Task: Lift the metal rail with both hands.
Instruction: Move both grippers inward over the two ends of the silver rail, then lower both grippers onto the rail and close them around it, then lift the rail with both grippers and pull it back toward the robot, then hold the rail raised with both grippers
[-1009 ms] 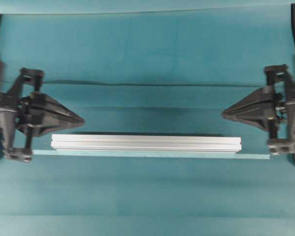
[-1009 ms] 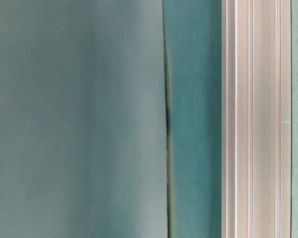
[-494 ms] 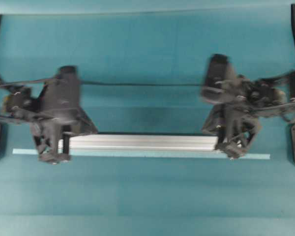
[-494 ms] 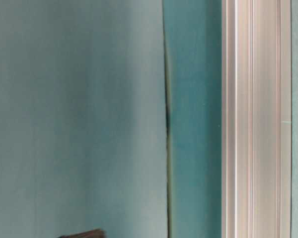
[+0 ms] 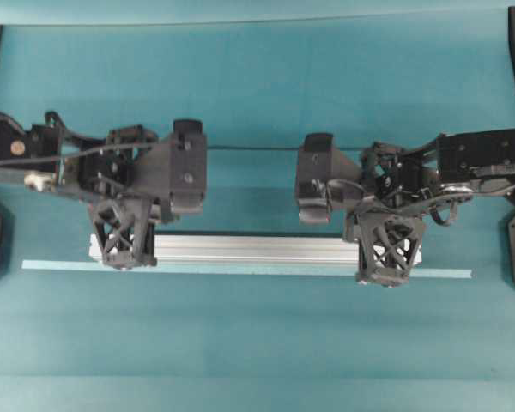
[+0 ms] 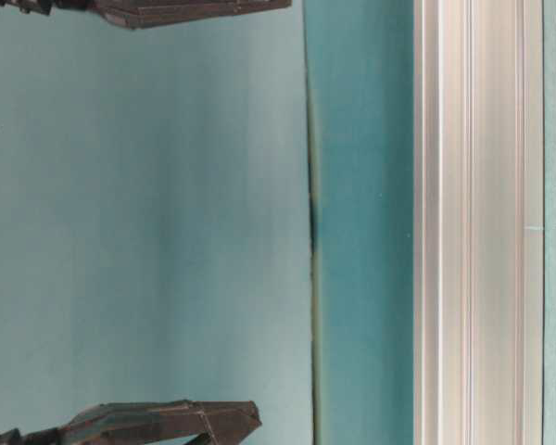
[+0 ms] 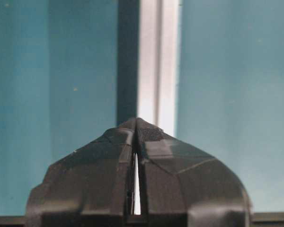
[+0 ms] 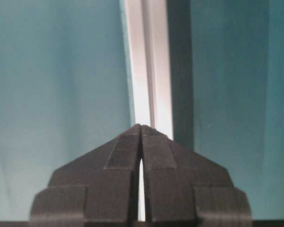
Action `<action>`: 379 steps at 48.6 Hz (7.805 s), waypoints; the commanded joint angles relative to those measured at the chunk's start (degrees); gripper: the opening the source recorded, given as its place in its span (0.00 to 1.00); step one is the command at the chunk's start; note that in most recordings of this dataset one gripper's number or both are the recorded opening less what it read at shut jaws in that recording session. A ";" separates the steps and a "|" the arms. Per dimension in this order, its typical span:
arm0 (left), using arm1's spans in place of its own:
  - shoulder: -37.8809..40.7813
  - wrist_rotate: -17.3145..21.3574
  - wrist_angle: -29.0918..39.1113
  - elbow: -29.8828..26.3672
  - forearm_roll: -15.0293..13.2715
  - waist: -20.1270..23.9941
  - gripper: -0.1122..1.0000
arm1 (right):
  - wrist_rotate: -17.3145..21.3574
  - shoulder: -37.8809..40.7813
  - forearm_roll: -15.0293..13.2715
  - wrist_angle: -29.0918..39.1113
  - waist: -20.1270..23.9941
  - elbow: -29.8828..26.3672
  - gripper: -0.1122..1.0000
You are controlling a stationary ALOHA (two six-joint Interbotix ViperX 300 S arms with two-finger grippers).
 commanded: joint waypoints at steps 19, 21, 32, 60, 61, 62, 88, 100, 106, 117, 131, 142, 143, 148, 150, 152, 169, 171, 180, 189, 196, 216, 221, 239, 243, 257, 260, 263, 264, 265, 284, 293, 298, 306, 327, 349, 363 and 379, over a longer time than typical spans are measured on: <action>-1.58 3.43 -3.78 2.20 0.09 -0.09 0.15 | -6.77 1.49 0.18 -3.08 -0.44 0.09 0.23; -1.58 3.25 -4.31 2.55 0.18 -0.09 0.20 | -6.59 1.67 0.18 -3.34 -0.44 0.18 0.31; -1.14 2.37 -5.27 5.19 0.09 -0.26 0.77 | -5.98 2.81 0.18 -5.36 -0.53 0.44 0.88; 1.67 1.49 -12.04 9.67 0.09 -0.70 0.99 | -5.54 3.78 0.44 -12.22 -2.29 5.54 0.96; 1.76 1.41 -12.39 9.76 0.00 -0.70 0.99 | -5.54 3.87 0.53 -12.39 -2.29 5.71 0.96; 2.02 1.32 -12.66 9.84 0.00 -0.70 0.99 | -5.54 3.96 0.62 -12.57 -2.29 5.89 0.96; 5.71 -0.79 -18.11 12.30 0.09 -1.41 0.99 | -5.45 7.12 1.05 -18.28 -2.11 8.96 0.96; 7.65 -0.53 -19.95 12.48 0.00 -1.23 0.99 | -5.45 8.26 1.49 -19.95 -1.76 9.84 0.96; 8.88 -0.70 -20.74 12.83 0.00 -1.23 0.99 | -5.54 8.96 2.02 -21.01 -1.67 10.28 0.96; 10.20 -0.62 -23.47 13.89 0.00 -0.97 0.99 | -5.71 10.81 3.43 -23.91 -1.32 12.66 0.96; 12.04 -0.97 -25.31 14.94 0.00 -1.32 0.99 | -5.80 12.39 4.22 -26.19 -0.44 13.10 0.96; 13.10 -0.88 -25.75 14.94 0.09 -1.32 0.99 | -5.89 13.01 4.22 -26.98 -0.44 13.10 0.96; 13.18 -0.97 -25.84 14.94 0.00 -1.32 0.99 | -5.89 13.01 4.22 -27.07 -0.44 13.10 0.96; 13.54 -0.97 -26.02 14.94 0.00 -1.32 0.99 | -5.98 13.10 4.22 -27.16 -0.44 13.10 0.96; 13.54 -0.97 -26.19 14.94 0.00 -1.32 0.99 | -5.98 13.01 4.22 -27.25 -0.53 13.10 0.96; 13.54 -0.97 -26.28 14.94 0.00 -1.32 0.99 | -5.98 13.01 4.22 -27.16 -0.53 13.10 0.96; 13.62 -1.93 -26.54 14.94 0.00 -1.32 0.94 | -5.71 13.10 4.22 -26.72 -0.62 13.18 0.94; 13.62 -2.20 -26.54 14.94 0.00 -1.32 0.90 | -5.62 13.10 4.22 -26.63 -0.62 13.18 0.92; 13.45 -1.58 -26.54 15.21 0.00 -1.85 0.48 | -5.62 13.10 4.31 -26.37 -0.53 12.92 0.54; 13.27 -1.67 -26.54 16.08 0.09 -1.76 0.43 | -5.80 13.18 4.31 -25.75 -0.53 12.74 0.46; 13.18 -2.11 -26.54 16.44 0.00 -1.76 0.43 | -5.89 13.18 4.31 -25.66 -0.53 12.74 0.46; 13.01 -1.93 -27.69 16.08 0.00 -1.14 0.42 | -5.80 13.18 4.22 -25.66 -0.53 12.66 0.46; 12.39 -1.93 -27.25 15.64 0.00 -1.14 0.42 | -5.62 12.57 4.31 -25.22 -0.53 12.48 0.46; 5.54 -2.20 -22.68 14.24 0.00 -1.05 0.43 | -5.54 8.44 4.31 -15.12 -2.11 7.56 0.46; 4.22 -2.20 -20.48 13.89 0.00 -0.97 0.42 | -5.54 7.38 4.31 -12.92 -2.46 6.15 0.46; -0.35 -2.90 -11.34 9.49 0.09 -0.88 0.42 | -5.19 3.60 4.31 -5.10 -3.69 2.02 0.46; -1.05 -2.99 -9.93 8.53 0.09 -0.79 0.42 | -4.48 3.08 4.22 -3.87 -3.78 1.23 0.46; -1.67 -2.99 -8.88 7.73 0.00 -0.62 0.42 | -3.60 2.55 4.04 -2.72 -3.87 0.44 0.46; -1.93 -2.99 -8.44 7.38 0.00 -0.62 0.42 | -3.25 2.46 3.96 -2.37 -3.87 0.18 0.46; -2.11 -2.99 -8.26 7.12 0.00 -0.62 0.42 | -2.99 2.29 3.87 -2.02 -3.96 0.09 0.46; -4.04 -2.37 -0.88 1.49 0.00 -0.53 0.42 | -1.85 1.14 3.60 7.21 -3.96 -6.94 0.46; -4.66 -2.11 3.69 -1.93 0.09 -0.26 0.42 | -1.76 1.14 2.99 11.51 -3.96 -11.69 0.46; -5.27 -2.11 5.98 -3.96 0.09 0.00 0.42 | -1.76 1.14 2.81 14.15 -4.04 -14.15 0.46; -6.68 -2.11 8.70 -8.09 0.09 0.18 0.42 | -1.76 1.23 1.85 18.54 -4.04 -17.58 0.46; -7.82 -2.02 16.08 -14.85 0.09 0.62 0.42 | -0.09 1.23 0.26 26.63 -3.96 -25.93 0.46; -7.82 -1.93 21.80 -24.17 0.09 0.88 0.42 | 2.20 1.85 0.18 36.12 -3.87 -36.04 0.46; -7.03 -1.85 25.84 -29.09 0.09 0.97 0.42 | 2.64 2.64 -1.14 41.48 -3.87 -40.96 0.46; -7.03 -1.93 27.42 -30.32 0.09 0.97 0.42 | 3.16 3.16 -2.64 41.84 -4.13 -43.59 0.46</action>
